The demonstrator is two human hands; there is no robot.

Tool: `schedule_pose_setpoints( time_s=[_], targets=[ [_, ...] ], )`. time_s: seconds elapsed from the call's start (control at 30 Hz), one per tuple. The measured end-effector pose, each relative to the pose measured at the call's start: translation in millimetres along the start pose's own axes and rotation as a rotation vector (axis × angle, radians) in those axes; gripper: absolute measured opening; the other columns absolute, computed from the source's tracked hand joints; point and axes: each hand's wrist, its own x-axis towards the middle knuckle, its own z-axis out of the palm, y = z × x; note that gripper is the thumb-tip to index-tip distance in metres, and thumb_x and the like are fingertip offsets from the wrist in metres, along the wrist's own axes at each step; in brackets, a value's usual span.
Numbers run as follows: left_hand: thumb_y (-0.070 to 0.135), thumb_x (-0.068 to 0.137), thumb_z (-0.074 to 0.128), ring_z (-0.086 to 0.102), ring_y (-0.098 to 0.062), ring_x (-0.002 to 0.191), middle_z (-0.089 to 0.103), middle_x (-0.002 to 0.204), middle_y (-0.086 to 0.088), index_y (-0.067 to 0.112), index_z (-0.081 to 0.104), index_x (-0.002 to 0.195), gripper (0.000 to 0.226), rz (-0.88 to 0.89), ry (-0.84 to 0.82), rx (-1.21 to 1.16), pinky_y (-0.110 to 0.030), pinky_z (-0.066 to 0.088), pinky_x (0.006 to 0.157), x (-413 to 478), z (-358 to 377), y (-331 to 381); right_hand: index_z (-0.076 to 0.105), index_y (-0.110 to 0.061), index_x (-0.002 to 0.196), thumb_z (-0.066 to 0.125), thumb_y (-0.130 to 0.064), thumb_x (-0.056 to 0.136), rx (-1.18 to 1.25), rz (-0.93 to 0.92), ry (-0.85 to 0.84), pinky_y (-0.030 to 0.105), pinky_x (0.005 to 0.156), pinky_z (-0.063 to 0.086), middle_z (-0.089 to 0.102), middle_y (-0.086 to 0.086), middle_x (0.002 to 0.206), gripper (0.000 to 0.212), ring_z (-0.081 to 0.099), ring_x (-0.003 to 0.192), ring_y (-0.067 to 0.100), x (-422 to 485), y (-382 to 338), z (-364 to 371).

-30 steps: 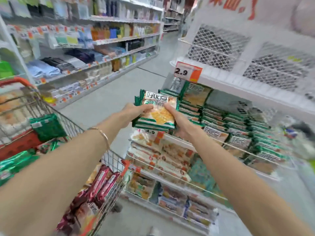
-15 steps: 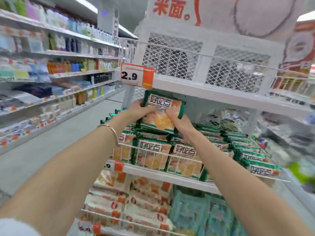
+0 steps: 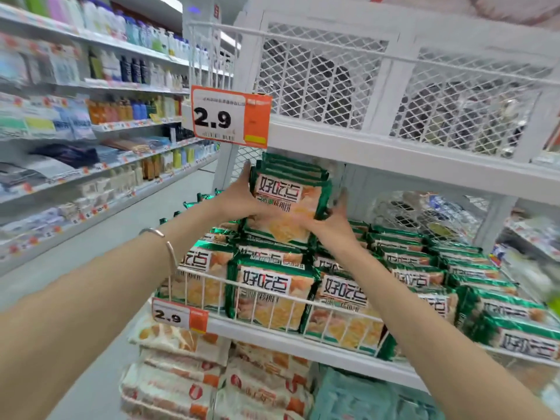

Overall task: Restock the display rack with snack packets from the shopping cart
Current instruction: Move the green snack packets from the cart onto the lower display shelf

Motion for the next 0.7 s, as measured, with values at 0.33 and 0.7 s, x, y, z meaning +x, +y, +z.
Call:
schedule_pose_setpoints(
  time_s=[0.33, 0.7],
  targets=[
    [0.054, 0.088, 0.064, 0.039, -0.025, 0.142, 0.029, 0.161, 0.004, 0.042, -0.003, 0.157, 0.096, 0.034, -0.014, 0.248, -0.032, 0.034, 0.108, -10.7, -12.1, -0.3, 0.014, -0.034, 0.158, 0.06, -0.054, 0.091, -0.845, -0.523, -0.073, 0.046, 0.121, 0.0, -0.005, 0.004, 0.166, 0.084, -0.014, 0.151, 0.023, 3.8, 5.2, -2.7],
    [0.051, 0.093, 0.06, 0.035, -0.024, 0.144, 0.029, 0.161, -0.003, 0.02, 0.017, 0.158, 0.084, -0.396, 0.008, 0.482, -0.037, 0.032, 0.114, -235.2, -132.3, -6.4, 0.054, -0.027, 0.136, 0.067, -0.039, 0.089, -0.699, -0.299, -0.145, 0.051, 0.12, 0.02, 0.021, 0.009, 0.162, 0.05, 0.019, 0.15, 0.029, -135.9, -96.8, 55.1]
  ],
)
